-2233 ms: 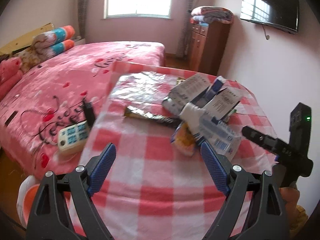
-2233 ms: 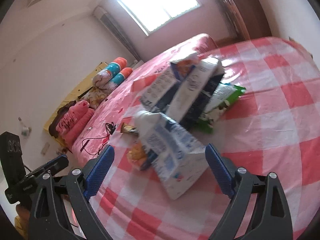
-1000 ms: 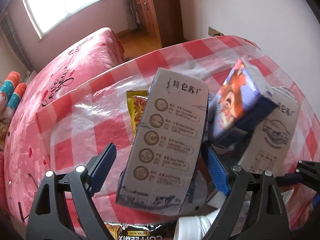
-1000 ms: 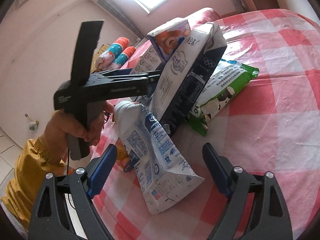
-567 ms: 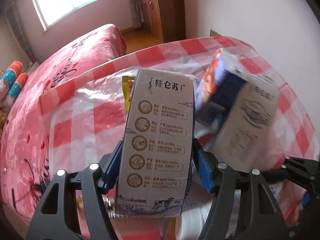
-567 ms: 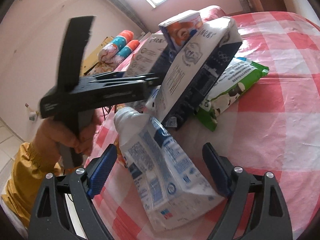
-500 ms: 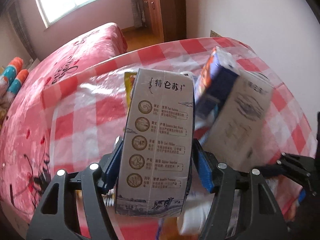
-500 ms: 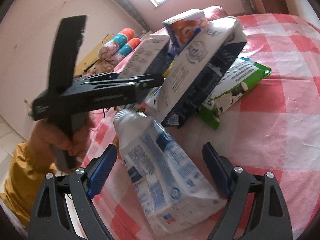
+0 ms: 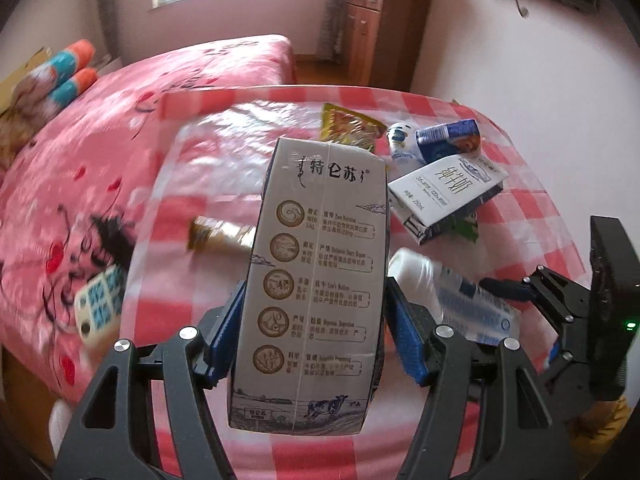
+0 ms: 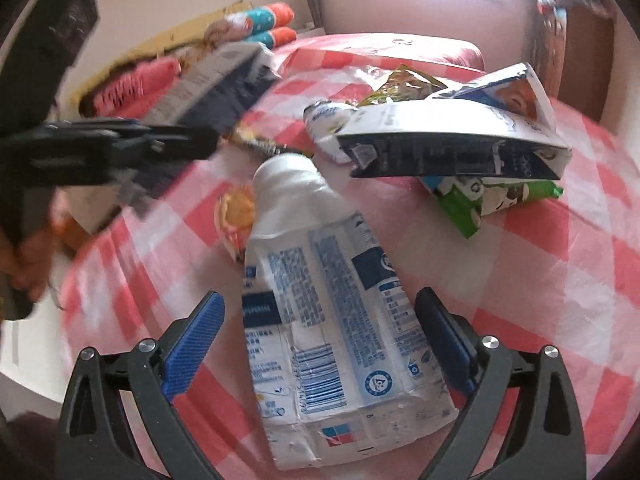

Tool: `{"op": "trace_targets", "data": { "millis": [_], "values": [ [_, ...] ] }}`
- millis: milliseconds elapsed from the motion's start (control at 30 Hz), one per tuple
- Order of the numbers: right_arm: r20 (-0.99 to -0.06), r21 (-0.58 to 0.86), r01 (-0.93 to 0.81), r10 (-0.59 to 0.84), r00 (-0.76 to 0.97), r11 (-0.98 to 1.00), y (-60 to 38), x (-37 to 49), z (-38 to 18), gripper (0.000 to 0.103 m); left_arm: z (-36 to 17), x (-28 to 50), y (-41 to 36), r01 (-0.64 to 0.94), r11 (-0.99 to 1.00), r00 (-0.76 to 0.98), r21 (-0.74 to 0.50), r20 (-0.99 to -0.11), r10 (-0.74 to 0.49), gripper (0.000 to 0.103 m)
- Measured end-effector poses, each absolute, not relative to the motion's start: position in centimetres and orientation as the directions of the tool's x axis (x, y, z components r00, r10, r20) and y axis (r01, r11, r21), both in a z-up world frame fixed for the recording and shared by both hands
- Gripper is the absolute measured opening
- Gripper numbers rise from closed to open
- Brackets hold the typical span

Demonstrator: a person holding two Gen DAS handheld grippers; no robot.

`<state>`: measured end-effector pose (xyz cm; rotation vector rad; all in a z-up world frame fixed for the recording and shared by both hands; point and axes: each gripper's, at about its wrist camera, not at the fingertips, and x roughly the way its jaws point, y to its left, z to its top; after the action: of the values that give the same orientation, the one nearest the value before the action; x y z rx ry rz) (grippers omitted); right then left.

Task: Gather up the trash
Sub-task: 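Carry the carton and the milk pouch over to the orange bucket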

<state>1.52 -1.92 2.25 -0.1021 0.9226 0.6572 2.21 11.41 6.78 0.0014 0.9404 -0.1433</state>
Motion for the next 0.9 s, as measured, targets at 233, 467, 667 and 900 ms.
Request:
{"op": "trace_targets", "data": {
  "millis": [233, 467, 667, 900],
  "values": [
    [-0.804, 0.045, -0.576, 0.372, 0.464, 0.816, 0.4, 0.3, 1.7, 0.093, 6.7, -3.0, 13.9, 0.045, 0.992, 0.601, -0.114, -0.791, -0.118, 0.067],
    [-0.799, -0.008, -0.565, 0.335, 0.499, 0.825, -0.7, -0.7, 1.9, 0.085, 6.4, -7.3, 16.1, -0.004, 0.988, 0.605, -0.151, -0.788, -0.118, 0.067],
    [-0.783, -0.022, -0.566, 0.338, 0.523, 0.824, -0.6, -1.7, 2.3, 0.085, 5.8, -9.6, 17.8, -0.033, 0.984, 0.607, -0.177, -0.785, -0.121, 0.067],
    [-0.762, 0.077, -0.569, 0.417, 0.496, 0.819, -0.4, -3.1, 3.3, 0.085, 5.5, -11.5, 19.0, -0.041, 0.980, 0.625, -0.193, -0.771, -0.125, 0.067]
  ]
}}
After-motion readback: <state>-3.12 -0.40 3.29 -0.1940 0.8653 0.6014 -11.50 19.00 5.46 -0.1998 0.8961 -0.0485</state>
